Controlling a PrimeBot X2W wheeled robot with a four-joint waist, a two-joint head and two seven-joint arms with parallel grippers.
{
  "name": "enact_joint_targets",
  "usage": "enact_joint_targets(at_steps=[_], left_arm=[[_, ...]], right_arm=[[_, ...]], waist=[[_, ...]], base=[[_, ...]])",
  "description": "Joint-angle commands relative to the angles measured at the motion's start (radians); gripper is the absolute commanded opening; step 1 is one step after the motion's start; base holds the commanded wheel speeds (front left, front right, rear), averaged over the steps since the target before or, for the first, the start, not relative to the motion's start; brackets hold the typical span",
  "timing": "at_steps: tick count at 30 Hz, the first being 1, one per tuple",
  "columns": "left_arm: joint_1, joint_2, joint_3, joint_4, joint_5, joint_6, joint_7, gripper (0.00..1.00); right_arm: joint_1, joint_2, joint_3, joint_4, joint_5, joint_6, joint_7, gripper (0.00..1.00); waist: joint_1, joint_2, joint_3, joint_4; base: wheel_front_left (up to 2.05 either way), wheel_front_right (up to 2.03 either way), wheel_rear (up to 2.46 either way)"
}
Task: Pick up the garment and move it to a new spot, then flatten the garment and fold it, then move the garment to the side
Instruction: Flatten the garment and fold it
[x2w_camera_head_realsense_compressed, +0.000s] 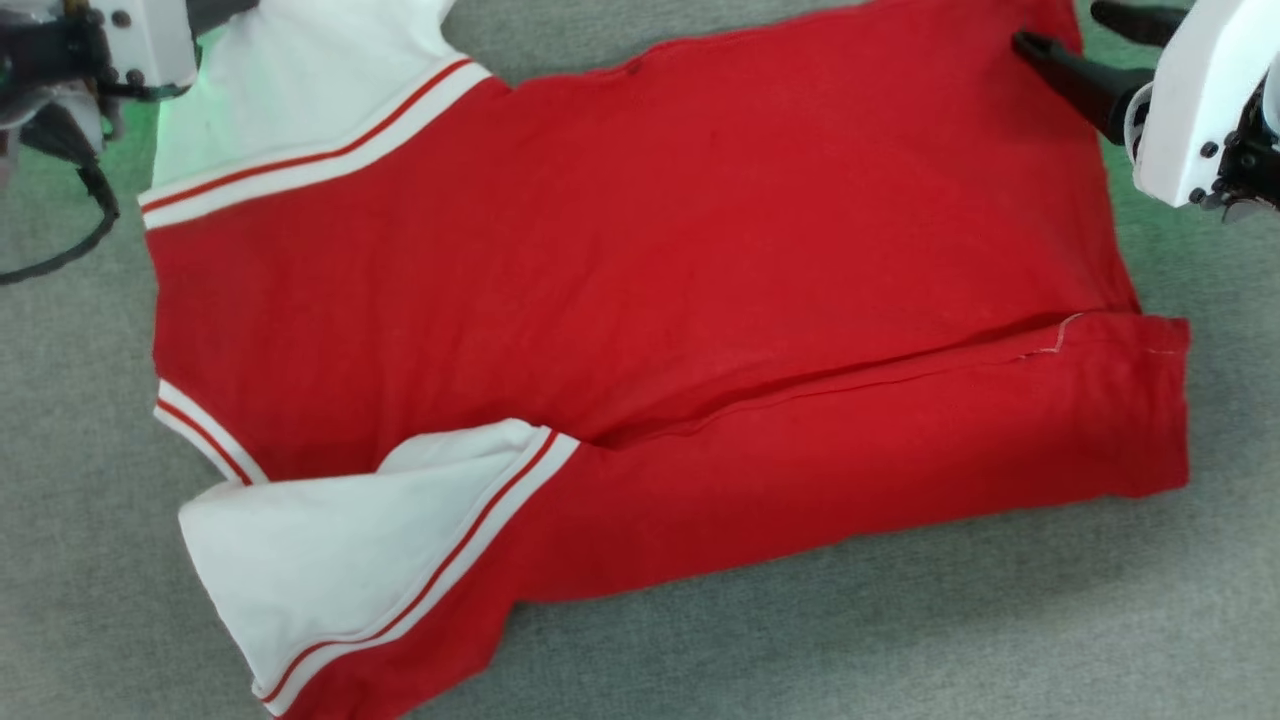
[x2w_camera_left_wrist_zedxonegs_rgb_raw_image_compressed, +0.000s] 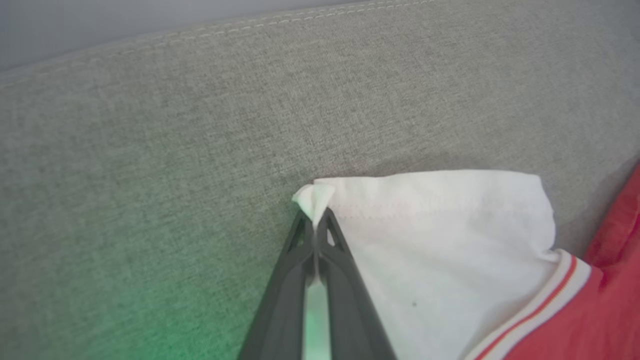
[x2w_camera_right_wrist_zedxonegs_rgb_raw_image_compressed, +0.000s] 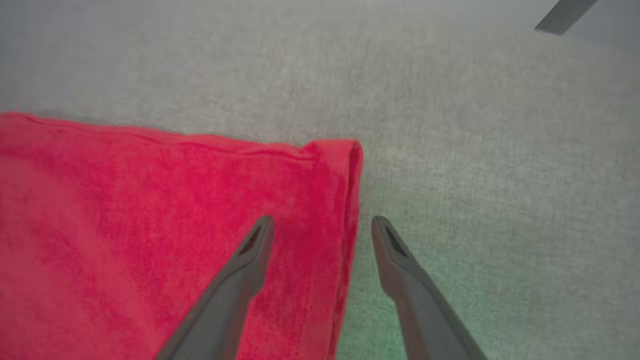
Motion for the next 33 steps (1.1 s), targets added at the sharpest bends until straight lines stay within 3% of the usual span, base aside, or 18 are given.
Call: enact_joint_targets(at_steps=[1,11,12,13,14,15,16,23,33], left_arm=[[0.022,-0.02,-0.025,-0.005,-0.008,-0.002,0.005,0.0],[0.009,-0.035,-0.063,-0.043,-0.056,-0.002,-0.009,0.0],[0.008,-0.036,-0.067,-0.044,-0.06,-0.002,-0.01,0.0],[0.009,-0.037,-0.07,-0.047,-0.063,-0.002,-0.011,0.0],[0.01,-0.039,-0.073,-0.048,-0.067,-0.002,-0.013,0.0],[0.011,-0.042,-0.075,-0.051,-0.074,-0.002,-0.016,0.0],[0.012,-0.044,-0.074,-0.056,-0.081,-0.002,-0.024,0.0],[0.027,-0.039,-0.077,-0.12,-0.122,-0.002,-0.11,0.0],[0.135,0.03,-0.07,-0.333,-0.21,-0.002,-0.304,0.0]], right_arm=[[-0.033,-0.015,0.03,0.023,0.019,0.0,0.041,1.0],[-0.129,-0.019,0.142,0.151,0.055,0.0,0.084,1.0],[-0.133,-0.019,0.156,0.158,0.061,0.0,0.089,0.87],[-0.136,-0.021,0.167,0.163,0.066,0.0,0.094,0.49],[-0.14,-0.023,0.177,0.166,0.071,0.0,0.094,0.34],[-0.145,-0.024,0.185,0.17,0.076,0.0,0.091,0.12],[-0.149,-0.026,0.192,0.174,0.083,0.0,0.088,0.0],[-0.154,-0.069,0.208,0.186,0.115,0.0,-0.005,0.0],[-0.053,-0.152,0.244,0.12,0.188,0.0,-0.15,0.0]], waist=[[0.0,-0.0001,0.017,0.017],[0.0,-0.0001,0.045,0.046],[0.0,-0.0001,0.046,0.047],[0.0,-0.0001,0.046,0.05],[0.0,-0.0001,0.045,0.052],[0.0,-0.0001,0.044,0.055],[0.0,-0.0001,0.042,0.058],[0.0,-0.0001,-0.006,0.093],[0.0,-0.0001,-0.167,0.155]], base=[[0.0,0.0,0.0],[0.0,0.0,0.0],[0.0,0.0,0.0],[0.0,0.0,0.0],[0.0,0.0,0.0],[0.0,0.0,0.0],[0.0,0.0,0.0],[0.0,0.0,0.0],[0.0,0.0,0.0]])
